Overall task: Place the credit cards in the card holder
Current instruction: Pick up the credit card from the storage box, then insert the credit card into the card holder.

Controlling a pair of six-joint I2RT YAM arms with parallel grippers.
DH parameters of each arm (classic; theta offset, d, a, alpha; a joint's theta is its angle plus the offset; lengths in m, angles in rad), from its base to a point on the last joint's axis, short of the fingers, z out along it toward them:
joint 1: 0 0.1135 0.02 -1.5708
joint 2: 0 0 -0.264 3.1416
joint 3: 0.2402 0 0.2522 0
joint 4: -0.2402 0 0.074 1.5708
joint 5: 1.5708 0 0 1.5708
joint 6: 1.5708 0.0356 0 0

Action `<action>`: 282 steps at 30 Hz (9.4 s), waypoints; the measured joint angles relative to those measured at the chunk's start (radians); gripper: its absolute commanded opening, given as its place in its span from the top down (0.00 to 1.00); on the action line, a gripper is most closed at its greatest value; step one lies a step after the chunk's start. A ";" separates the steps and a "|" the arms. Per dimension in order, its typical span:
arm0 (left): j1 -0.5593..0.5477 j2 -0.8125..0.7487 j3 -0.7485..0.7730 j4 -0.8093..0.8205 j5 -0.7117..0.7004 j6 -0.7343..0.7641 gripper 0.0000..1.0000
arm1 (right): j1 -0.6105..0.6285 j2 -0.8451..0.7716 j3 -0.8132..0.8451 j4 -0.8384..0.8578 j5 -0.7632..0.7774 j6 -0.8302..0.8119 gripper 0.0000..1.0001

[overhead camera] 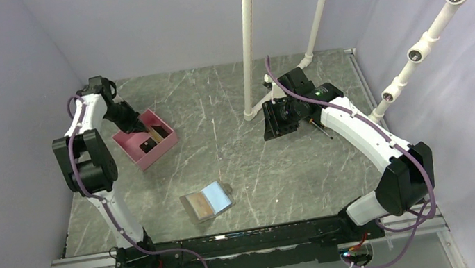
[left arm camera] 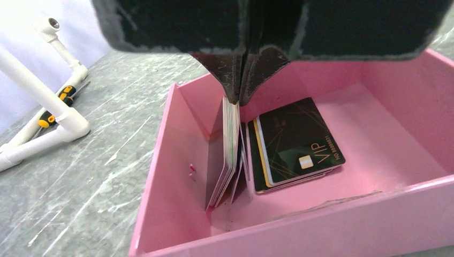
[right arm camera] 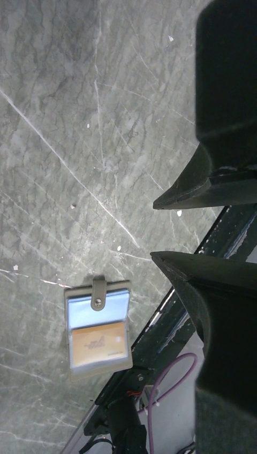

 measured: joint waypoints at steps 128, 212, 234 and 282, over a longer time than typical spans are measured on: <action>-0.350 -1.165 -1.315 0.381 0.042 -0.402 0.70 | 0.351 0.309 -0.609 1.246 -0.447 0.603 1.00; -0.349 -1.323 -1.606 0.883 0.087 -0.423 1.00 | 0.372 0.581 -0.702 1.908 -0.254 0.867 0.86; -0.352 -1.320 -1.633 0.941 0.098 -0.424 1.00 | 0.440 0.406 -0.571 1.399 -0.104 0.517 0.72; -0.354 -1.401 -1.663 0.922 0.114 -0.445 1.00 | 0.436 0.342 -0.676 1.483 -0.087 0.562 0.70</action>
